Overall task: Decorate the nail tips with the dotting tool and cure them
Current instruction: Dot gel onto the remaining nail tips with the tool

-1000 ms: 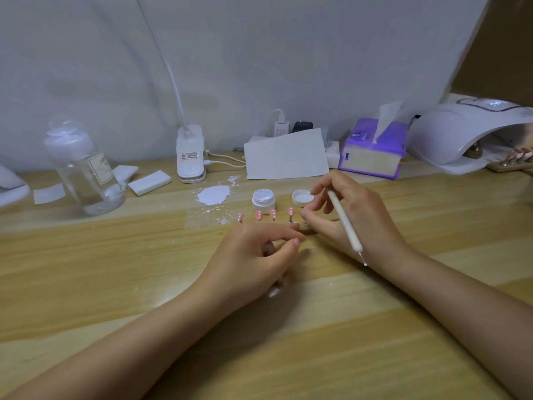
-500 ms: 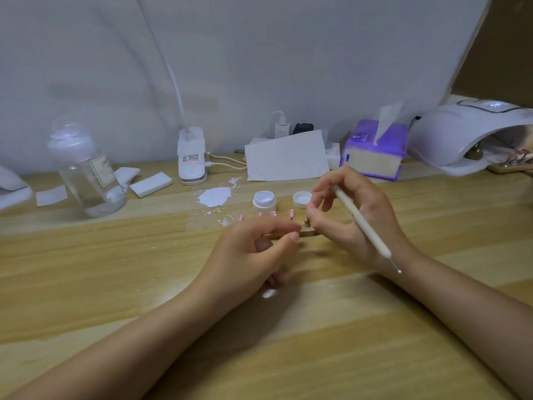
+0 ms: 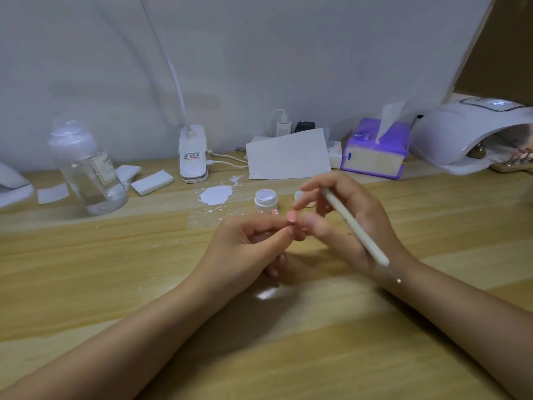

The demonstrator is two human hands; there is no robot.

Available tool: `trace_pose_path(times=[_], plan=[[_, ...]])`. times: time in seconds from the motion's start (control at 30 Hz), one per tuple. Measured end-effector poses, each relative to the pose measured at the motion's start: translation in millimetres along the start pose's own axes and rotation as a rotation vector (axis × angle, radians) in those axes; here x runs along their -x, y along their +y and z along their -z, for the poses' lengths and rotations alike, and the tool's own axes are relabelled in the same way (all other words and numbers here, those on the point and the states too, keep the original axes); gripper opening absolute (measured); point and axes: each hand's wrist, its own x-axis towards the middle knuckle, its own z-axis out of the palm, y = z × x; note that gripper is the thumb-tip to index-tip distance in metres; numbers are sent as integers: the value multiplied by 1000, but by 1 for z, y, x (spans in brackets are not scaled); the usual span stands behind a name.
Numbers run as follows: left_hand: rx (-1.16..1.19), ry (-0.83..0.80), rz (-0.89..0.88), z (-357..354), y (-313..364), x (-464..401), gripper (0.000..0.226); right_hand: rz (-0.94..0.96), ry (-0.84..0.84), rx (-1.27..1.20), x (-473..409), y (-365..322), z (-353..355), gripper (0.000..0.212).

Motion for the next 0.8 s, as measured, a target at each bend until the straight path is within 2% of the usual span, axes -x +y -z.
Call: trace_pose_path(times=[0.1,0.17,0.3,0.37,0.5,0.6,0.67,0.8], plan=[[40,27,15,-1,0,0,12,-65,69,-82,-3,5,6,32],[52,31,11,-1,0,0,12,-113,175,-84,-6,9,8,31],[64,34,0,-1,0,0,13,-165,343,-52,-12,15,8,5],[63,37,-8,-1,0,0,15,-143,357,-27,-11,17,9,17],[54,34,-27,-1,1,1,15,-137,347,45,-14,19,11,25],[48,42,-45,-1,0,1,16,-205,409,-92,-19,19,15,41],[49,36,-66,-1,0,1,14,-257,459,-221,-21,18,18,36],[40,-5,-88,-1,-1,0,14,-322,502,-331,-28,14,22,18]])
